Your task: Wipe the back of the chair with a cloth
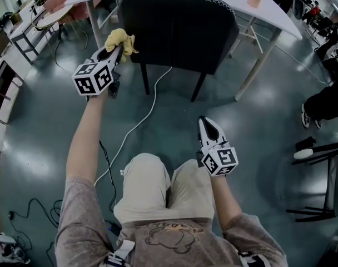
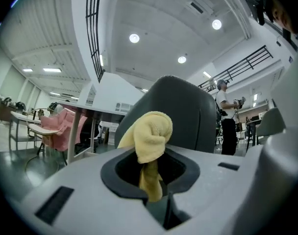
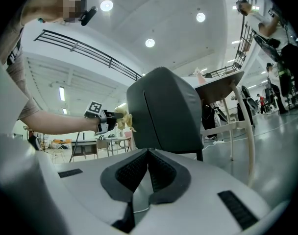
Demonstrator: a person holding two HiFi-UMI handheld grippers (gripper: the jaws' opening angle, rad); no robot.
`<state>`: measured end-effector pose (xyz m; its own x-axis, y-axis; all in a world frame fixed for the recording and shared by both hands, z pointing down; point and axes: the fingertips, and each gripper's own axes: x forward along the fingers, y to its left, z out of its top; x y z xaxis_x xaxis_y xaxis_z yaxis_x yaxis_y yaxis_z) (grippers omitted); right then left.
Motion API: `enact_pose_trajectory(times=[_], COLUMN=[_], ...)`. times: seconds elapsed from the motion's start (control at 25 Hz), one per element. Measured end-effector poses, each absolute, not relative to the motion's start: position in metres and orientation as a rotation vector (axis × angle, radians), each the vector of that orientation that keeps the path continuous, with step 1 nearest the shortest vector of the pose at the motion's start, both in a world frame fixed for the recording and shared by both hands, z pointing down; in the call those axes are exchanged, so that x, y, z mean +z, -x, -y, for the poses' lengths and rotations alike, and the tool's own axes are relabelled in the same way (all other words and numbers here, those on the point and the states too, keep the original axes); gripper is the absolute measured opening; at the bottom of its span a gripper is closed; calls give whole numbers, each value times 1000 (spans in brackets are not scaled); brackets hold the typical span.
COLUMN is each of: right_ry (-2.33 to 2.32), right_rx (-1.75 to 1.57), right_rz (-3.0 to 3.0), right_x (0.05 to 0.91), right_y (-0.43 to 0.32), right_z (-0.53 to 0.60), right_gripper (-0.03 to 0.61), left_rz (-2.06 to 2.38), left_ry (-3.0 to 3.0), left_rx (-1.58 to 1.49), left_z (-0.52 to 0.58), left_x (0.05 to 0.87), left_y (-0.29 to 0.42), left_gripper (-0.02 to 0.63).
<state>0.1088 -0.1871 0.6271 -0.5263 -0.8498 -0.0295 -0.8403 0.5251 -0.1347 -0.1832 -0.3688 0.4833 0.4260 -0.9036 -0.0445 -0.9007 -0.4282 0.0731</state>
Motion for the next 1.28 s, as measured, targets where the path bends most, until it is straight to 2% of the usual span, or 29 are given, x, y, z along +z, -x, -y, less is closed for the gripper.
enact_pose_trajectory(times=[0.32, 0.84, 1.28], right_ry=[1488, 1489, 1523], right_rx=[-155, -157, -160], right_rz=[-2652, -2661, -2643], right_x=[624, 624, 625], right_y=[-111, -109, -120], right_z=[190, 182, 176], right_gripper=[26, 26, 26], left_rz=[1596, 1306, 1170], left_ry=[-2652, -2897, -2967], left_rx=[-60, 69, 123], left_z=[384, 377, 369], left_x=[489, 487, 494], left_y=[158, 19, -60], left_gripper=[71, 71, 69])
